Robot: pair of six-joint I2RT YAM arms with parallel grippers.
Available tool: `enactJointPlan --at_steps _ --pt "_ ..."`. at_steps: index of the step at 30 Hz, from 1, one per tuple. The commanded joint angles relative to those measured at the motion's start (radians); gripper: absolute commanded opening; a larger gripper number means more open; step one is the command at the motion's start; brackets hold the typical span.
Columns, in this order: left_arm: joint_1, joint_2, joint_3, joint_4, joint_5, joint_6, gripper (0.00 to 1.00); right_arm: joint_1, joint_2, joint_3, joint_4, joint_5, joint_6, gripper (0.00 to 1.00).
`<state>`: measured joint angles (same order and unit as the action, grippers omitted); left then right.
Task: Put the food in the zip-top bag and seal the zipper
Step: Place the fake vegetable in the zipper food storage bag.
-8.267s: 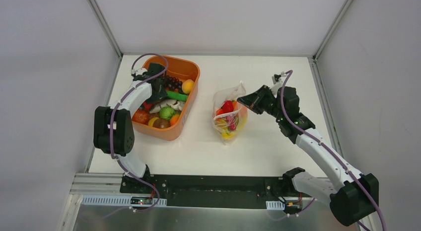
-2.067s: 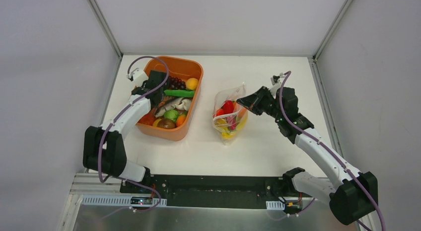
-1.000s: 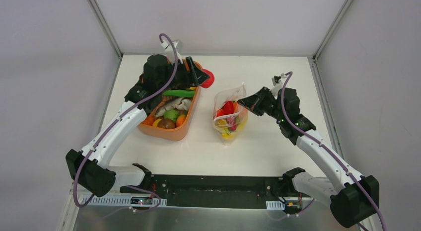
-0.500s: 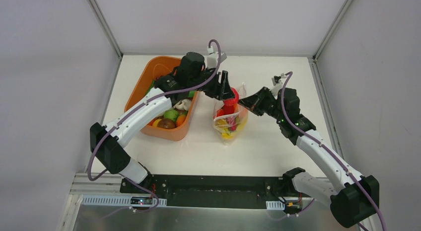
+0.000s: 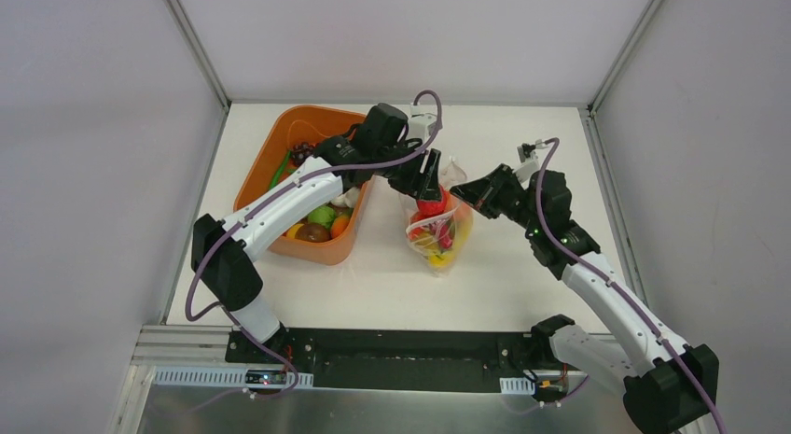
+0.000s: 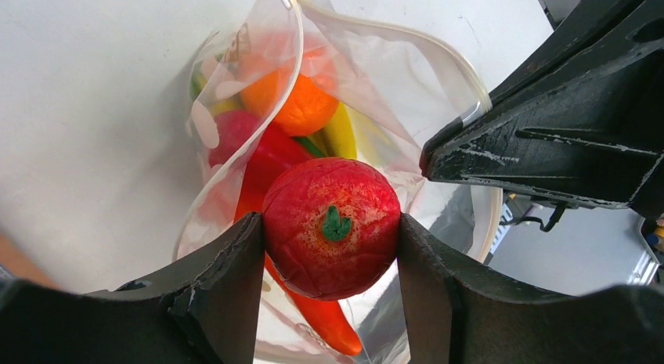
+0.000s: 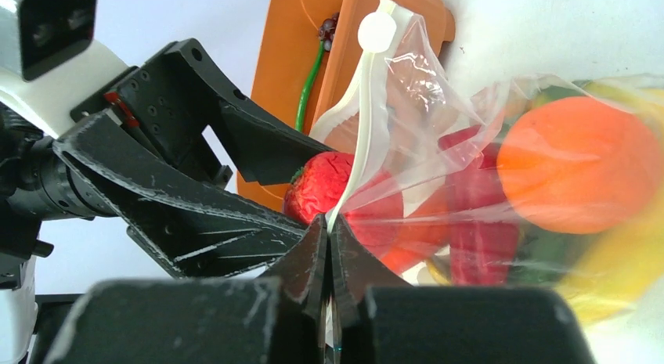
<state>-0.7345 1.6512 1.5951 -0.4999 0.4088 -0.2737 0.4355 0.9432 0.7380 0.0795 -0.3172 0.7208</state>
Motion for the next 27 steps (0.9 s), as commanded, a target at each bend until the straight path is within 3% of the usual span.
enactJointPlan --at_steps 1,11,14,21,27 --pt "-0.008 -0.009 0.043 -0.013 0.005 0.025 0.34 0.0 -0.029 0.001 0.094 0.018 0.001 0.0" --pt "-0.008 -0.061 -0.012 0.044 0.023 0.02 0.67 0.001 -0.017 -0.006 0.089 0.024 0.008 0.0" --pt "-0.008 -0.058 -0.01 0.035 0.037 0.026 0.81 0.001 -0.019 -0.008 0.087 0.025 0.008 0.0" --pt "-0.007 -0.118 -0.043 0.052 -0.005 0.028 0.88 0.001 -0.023 -0.014 0.081 0.037 0.007 0.0" --pt "-0.008 -0.251 -0.195 0.097 -0.19 0.016 0.95 0.0 -0.017 -0.013 0.082 0.047 0.006 0.0"
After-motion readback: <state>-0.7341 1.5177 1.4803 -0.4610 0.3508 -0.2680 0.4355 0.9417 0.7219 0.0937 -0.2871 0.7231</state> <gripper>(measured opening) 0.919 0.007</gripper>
